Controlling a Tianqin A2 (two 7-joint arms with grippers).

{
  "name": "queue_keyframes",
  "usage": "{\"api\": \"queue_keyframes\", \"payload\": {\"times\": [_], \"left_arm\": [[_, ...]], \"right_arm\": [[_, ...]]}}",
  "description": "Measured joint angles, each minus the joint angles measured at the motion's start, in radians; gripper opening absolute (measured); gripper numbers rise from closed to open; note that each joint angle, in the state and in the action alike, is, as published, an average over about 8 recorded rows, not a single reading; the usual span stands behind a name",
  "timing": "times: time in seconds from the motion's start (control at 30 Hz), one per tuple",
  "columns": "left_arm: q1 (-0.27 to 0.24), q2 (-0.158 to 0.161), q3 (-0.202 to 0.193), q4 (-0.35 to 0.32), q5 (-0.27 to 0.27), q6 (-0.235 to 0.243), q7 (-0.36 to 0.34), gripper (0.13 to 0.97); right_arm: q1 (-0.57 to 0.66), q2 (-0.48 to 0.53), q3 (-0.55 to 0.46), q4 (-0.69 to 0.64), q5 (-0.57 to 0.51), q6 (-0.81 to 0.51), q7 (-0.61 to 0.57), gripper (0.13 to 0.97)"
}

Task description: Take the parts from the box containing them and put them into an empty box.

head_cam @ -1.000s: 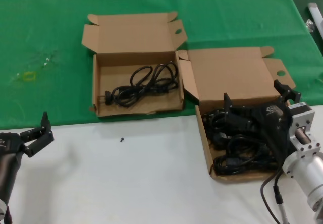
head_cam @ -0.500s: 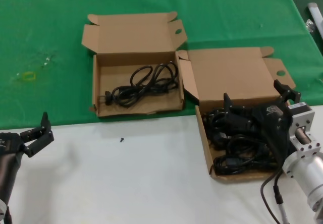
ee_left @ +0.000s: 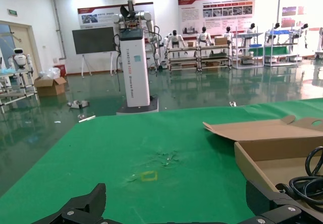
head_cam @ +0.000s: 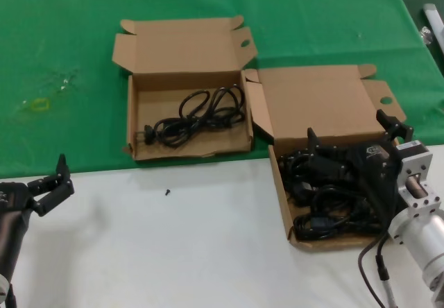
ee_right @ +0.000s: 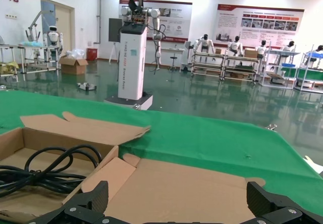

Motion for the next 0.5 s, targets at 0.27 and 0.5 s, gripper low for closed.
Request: {"api": "queue_keyframes", "payload": {"times": [0.27,0.5], "left_arm": [[0.000,0.000,0.000,0.000,0.000,0.000,0.000,0.966],[0.000,0.000,0.000,0.000,0.000,0.000,0.000,0.966]], "right_arm": [[0.000,0.000,0.000,0.000,0.000,0.000,0.000,0.966],[0.000,0.000,0.000,0.000,0.000,0.000,0.000,0.966]]}}
